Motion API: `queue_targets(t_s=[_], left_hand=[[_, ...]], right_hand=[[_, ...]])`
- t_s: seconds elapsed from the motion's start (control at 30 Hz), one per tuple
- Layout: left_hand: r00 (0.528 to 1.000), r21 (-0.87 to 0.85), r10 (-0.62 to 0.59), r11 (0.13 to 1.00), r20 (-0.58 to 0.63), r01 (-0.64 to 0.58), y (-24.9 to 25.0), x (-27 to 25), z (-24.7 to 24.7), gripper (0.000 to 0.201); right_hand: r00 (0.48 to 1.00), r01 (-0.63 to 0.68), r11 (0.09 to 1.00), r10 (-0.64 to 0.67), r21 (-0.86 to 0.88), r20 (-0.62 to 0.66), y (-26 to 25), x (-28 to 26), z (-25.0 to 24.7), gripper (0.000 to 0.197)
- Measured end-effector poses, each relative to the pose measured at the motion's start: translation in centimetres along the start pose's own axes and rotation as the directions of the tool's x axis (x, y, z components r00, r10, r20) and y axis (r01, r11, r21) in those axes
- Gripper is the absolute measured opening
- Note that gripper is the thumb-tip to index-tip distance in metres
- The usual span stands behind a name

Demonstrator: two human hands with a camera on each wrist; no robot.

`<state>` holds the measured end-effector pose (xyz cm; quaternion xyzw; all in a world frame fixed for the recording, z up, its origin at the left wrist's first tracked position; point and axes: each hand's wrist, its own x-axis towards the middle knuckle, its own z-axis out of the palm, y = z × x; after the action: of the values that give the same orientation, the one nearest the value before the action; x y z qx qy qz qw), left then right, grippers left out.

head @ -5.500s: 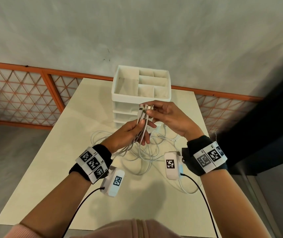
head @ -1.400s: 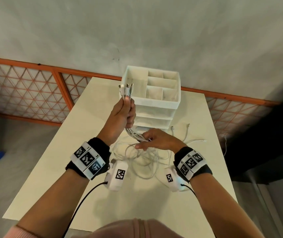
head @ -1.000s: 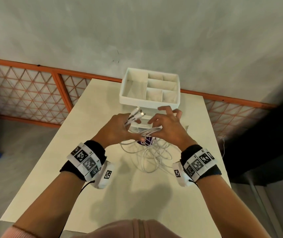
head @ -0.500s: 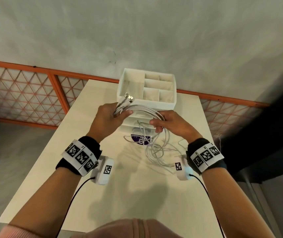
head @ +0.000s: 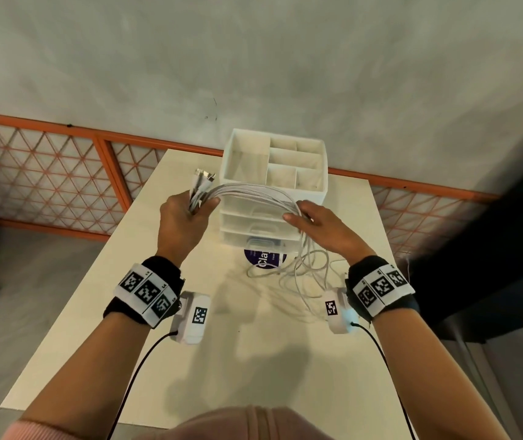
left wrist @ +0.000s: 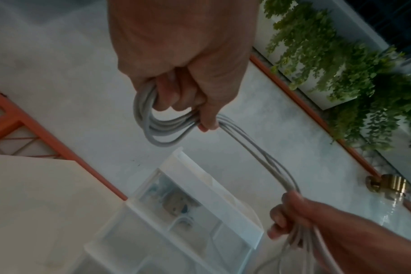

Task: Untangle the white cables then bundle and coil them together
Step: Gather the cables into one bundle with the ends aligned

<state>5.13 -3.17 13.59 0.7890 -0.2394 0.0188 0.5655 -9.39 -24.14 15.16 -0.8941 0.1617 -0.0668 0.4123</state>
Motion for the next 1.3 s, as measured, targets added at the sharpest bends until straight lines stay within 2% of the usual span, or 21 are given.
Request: queue_targets(t_s=[0.13, 0.2, 0.3, 0.37, 0.47, 0.57, 0.6, 0.67, 0.73, 0.77, 0.8, 0.83, 0.9, 0.97, 1.07, 1.13, 1.2, 1.3], left_hand=[[0.978, 0.074, -0.175, 0.983, 0.113, 0.167, -1.4, -0.6, 0.4, 0.025], [0.954, 0.139, -0.238, 0.967, 0.183, 0.215, -1.9, -1.1, 0.8, 0.02], [0.896, 0.21, -0.333, 0.937, 0.294, 0.28, -2.3, -1.9, 1.2, 0.019], [0.88, 0.195, -0.357, 0.931, 0.313, 0.308, -2.2, -2.1, 1.0, 0.022], [0.909, 0.032, -0.267, 0.962, 0.319, 0.271, -1.5, -2.3, 0.6, 0.035], [0.942, -0.165, -0.074, 0.977, 0.326, 0.134, 0.1, -2.5, 0.5, 0.042], [0.934, -0.187, -0.025, 0.977, 0.357, 0.097, 0.7, -2.6, 0.6, 0.044], [0.881, -0.195, 0.038, 0.979, 0.472, 0.063, 1.8, -3.1, 1.1, 0.044], [0.812, -0.199, 0.073, 0.978, 0.579, 0.054, 1.9, -3.5, 1.8, 0.032], [0.801, -0.184, 0.072, 0.982, 0.595, 0.048, 1.7, -3.6, 2.1, 0.021], [0.804, -0.153, 0.061, 0.988, 0.592, 0.038, 1.4, -3.6, 2.3, 0.011], [0.814, -0.12, 0.052, 0.993, 0.578, 0.022, 1.3, -3.6, 2.4, 0.009], [0.845, -0.043, 0.05, 0.999, 0.532, -0.033, 1.2, -3.4, 2.3, 0.022], [0.901, 0.007, 0.079, 0.996, 0.426, -0.091, 1.5, -2.8, 1.9, 0.018], [0.957, 0.031, 0.136, 0.988, 0.256, -0.148, 2.3, -1.8, 1.1, 0.01], [0.968, 0.056, 0.158, 0.983, 0.197, -0.172, 2.7, -1.4, 0.8, 0.013], [0.978, 0.082, 0.165, 0.981, 0.127, -0.176, 3.1, -1.3, 0.6, 0.017], [0.988, 0.093, 0.142, 0.985, 0.064, -0.147, 3.2, -1.1, 0.5, 0.019]], right_hand=[[0.994, 0.042, 0.981, -0.06, 0.191, 0.088, -0.9, -0.9, -0.5, 0.023], [0.997, 0.041, 0.964, -0.056, 0.263, 0.051, -1.4, -1.1, 0.0, 0.032], [0.999, -0.032, 0.931, 0.04, 0.364, -0.014, -1.8, -1.3, 0.8, 0.053], [0.996, -0.068, 0.944, 0.084, 0.323, -0.035, -1.4, -1.4, 1.2, 0.051], [0.997, -0.07, 0.993, 0.074, 0.1, -0.034, -0.4, -1.4, 1.7, 0.042], [0.998, -0.065, 0.997, 0.066, -0.05, 0.003, -0.2, -1.5, 2.2, 0.039], [0.999, -0.049, 0.996, 0.05, -0.071, 0.019, -0.4, -1.5, 2.5, 0.039], [0.998, 0.003, 0.998, 0.001, -0.058, 0.057, -1.3, -1.4, 3.1, 0.04], [0.995, 0.043, 0.999, -0.045, 0.025, 0.093, -2.5, -1.4, 3.4, 0.04], [0.993, 0.041, 0.997, -0.049, 0.072, 0.105, -3.1, -1.5, 3.4, 0.041], [0.992, 0.035, 0.992, -0.048, 0.121, 0.112, -3.5, -1.5, 3.3, 0.041], [0.992, 0.033, 0.985, -0.053, 0.167, 0.116, -3.7, -1.6, 3.1, 0.042], [0.991, 0.046, 0.977, -0.072, 0.207, 0.116, -3.4, -1.8, 2.7, 0.037], [0.988, 0.047, 0.985, -0.07, 0.167, 0.135, -2.6, -2.0, 2.4, 0.027], [0.99, -0.032, 0.998, 0.026, 0.046, 0.141, -0.3, -2.2, 2.4, 0.038], [0.994, -0.087, 0.994, 0.082, 0.064, 0.073, 0.7, -2.4, 2.7, 0.046], [0.996, -0.088, 0.993, 0.09, 0.079, -0.021, 1.3, -2.6, 2.9, 0.049], [0.992, -0.04, 0.98, 0.062, 0.194, -0.113, 1.5, -3.0, 2.8, 0.024]])
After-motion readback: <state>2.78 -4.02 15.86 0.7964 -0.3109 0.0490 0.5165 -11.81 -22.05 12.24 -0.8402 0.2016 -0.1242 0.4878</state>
